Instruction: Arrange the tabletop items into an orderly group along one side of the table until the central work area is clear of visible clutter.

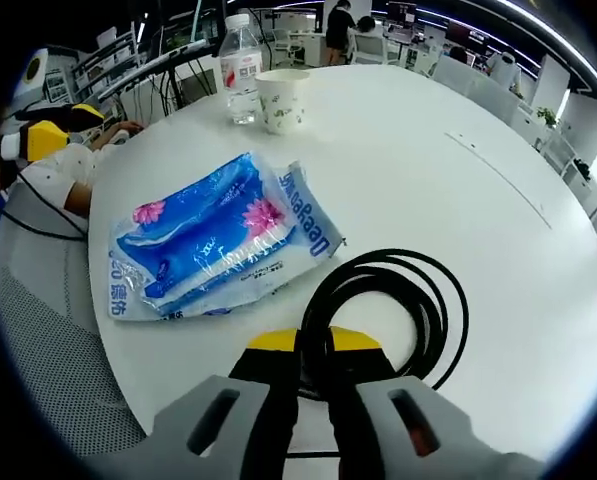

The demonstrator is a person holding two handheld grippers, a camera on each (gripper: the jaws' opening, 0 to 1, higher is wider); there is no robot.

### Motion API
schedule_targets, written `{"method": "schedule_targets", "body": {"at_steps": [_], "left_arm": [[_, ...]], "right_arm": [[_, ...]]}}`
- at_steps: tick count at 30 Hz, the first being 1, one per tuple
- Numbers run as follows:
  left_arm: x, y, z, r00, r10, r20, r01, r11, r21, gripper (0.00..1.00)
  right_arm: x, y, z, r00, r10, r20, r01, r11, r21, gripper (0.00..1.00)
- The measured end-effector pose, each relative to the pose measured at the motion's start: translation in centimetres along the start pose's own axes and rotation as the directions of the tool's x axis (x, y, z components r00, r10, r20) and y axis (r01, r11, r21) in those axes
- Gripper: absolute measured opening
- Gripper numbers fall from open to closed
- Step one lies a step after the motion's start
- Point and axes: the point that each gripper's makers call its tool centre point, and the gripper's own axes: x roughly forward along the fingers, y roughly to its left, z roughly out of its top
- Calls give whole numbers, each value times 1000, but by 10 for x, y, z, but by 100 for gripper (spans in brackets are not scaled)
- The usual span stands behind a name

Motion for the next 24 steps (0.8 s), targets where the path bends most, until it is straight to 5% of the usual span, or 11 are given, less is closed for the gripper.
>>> {"method": "schedule_targets", "body": {"at_steps": [24], "left_arm": [[1,-17,-16,998,-41,-43,40,999,-7,37]], "right_arm": [[-17,-2,0,999,-21,36,21,1000,-1,11]]}}
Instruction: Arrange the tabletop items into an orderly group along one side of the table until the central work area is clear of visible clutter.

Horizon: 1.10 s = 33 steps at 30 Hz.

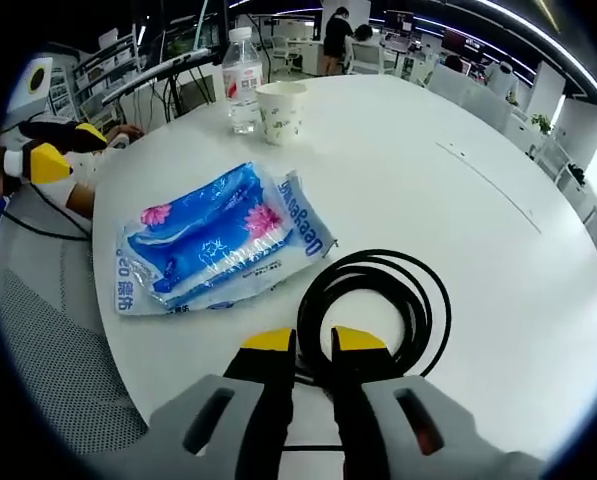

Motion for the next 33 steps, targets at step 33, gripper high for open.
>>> {"method": "schedule_targets", "body": {"at_steps": [33], "left_arm": [[-8,4,-7,999,34,-12,-34,999,-7,37]], "right_arm": [[28,20,75,994,78,80,-70,992,-102,11]]}}
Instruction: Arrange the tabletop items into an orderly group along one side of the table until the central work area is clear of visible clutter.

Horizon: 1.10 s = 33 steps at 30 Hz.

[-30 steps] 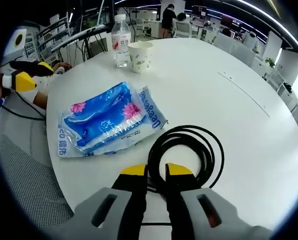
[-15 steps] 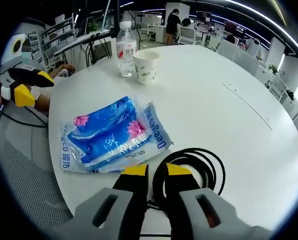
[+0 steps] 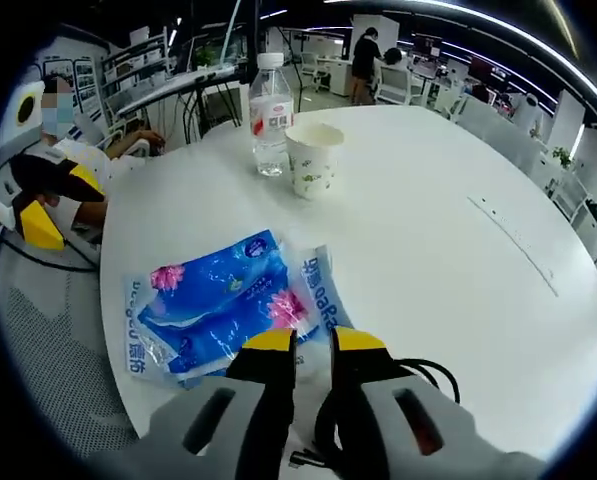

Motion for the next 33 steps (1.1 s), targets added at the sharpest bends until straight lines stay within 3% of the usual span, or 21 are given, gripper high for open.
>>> {"method": "schedule_targets", "body": {"at_steps": [12,17,21,33], "left_arm": [[-7,5,-2,1000,23,2,-23,1000,-16,37],[-8,4,-1,1000,24,1,-24,1000,-13,37],[-9,3,-3,1000,23,-1,-23,1000,-10,37],[-6,-1,-2,1000,14,-4,-14,1000,-3,37]], "right_arm": [[20,5,15,999,33,-3,-33,999,-12,12],[32,2,11,998,50,-22,-50,999,-5,12],[33,3,12,998,58,-19,-58,998,-5,3],[20,0,8,999,50,-6,-50,999,16,0]]}}
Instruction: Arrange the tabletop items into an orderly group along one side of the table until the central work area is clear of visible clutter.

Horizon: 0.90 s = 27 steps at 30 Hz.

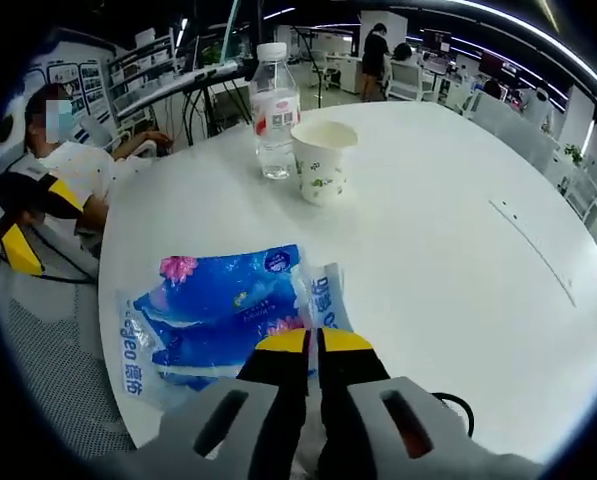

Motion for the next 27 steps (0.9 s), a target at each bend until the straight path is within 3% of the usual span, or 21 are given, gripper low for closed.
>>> {"method": "schedule_targets", "body": {"at_steps": [27], "left_arm": [[6,0,0,1000,-8,6,8,1000,-22,36]], "right_arm": [[-33,6,-32,998,-51,23,48,989,137,0]]}}
